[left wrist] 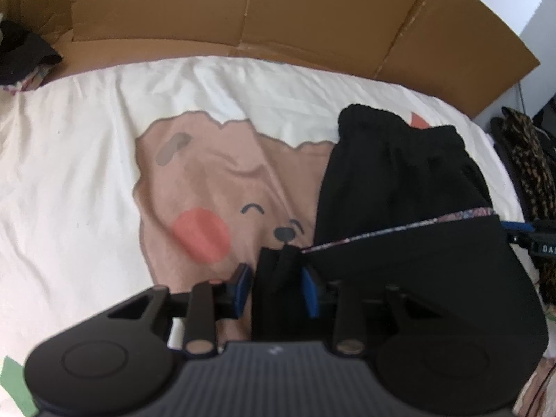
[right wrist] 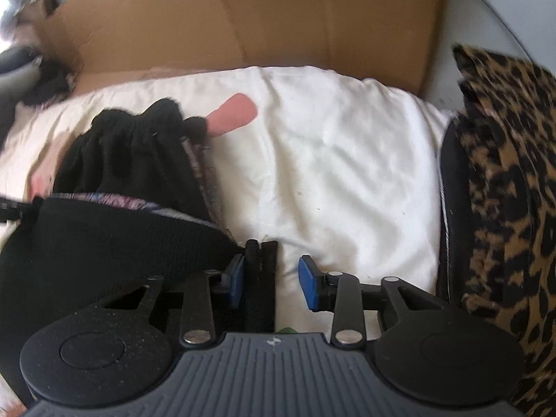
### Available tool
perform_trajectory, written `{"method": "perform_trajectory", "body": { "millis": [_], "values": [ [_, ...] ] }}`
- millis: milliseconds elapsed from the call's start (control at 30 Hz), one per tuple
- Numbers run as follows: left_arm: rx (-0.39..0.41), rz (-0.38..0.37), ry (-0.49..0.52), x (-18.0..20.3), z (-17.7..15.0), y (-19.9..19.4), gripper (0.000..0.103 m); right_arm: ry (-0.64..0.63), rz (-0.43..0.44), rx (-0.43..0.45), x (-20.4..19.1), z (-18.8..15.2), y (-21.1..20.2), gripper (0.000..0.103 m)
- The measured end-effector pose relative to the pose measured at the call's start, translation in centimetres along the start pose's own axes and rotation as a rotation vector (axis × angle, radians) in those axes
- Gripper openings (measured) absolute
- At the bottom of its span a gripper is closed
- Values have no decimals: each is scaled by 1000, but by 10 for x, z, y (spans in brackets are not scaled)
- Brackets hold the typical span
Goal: Fold clothes
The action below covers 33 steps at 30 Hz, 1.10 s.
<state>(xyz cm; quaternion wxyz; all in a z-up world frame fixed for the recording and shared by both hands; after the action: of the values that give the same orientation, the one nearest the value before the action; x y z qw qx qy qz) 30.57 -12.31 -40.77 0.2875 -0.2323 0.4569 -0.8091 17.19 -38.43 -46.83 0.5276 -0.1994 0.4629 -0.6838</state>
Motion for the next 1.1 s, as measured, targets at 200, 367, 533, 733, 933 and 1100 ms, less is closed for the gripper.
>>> {"method": "perform_trajectory", "body": {
  "millis": [200, 367, 533, 733, 933, 1100],
  "values": [
    [14, -16, -38, -1, -1, 0, 36, -4, 6, 13, -3, -1, -3, 31],
    [35, -38, -84, -3, -3, -2, 14, -7, 11, 23, -5, -1, -6, 10],
    [62, -3, -69, 1, -4, -17, 8, -2, 10, 44, -5, 1, -14, 10],
    [79, 19, -50, 3, 1, -36, 8, 30, 0, 107, 2, 8, -39, 9],
    [88, 40, -26, 7, 13, -52, 7, 10, -6, 163, -4, 16, -59, 9],
    [113, 76, 34, 15, 35, -64, 7, 8, -11, 201, -6, 29, -72, 9]
  ]
}}
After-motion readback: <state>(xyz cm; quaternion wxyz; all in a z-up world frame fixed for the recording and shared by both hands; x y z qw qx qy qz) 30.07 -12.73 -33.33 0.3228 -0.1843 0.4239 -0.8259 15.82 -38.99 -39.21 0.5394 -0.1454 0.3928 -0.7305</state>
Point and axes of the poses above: each gripper's, at about its wrist camera, not at the fingertips, and y roughly the way its jaws point, x to its right, z to its top, the point moved 8 cm from there along y, roughly the way its jaws point, and after that the axes turned 12 degrees about y, right-handed, at the moved point
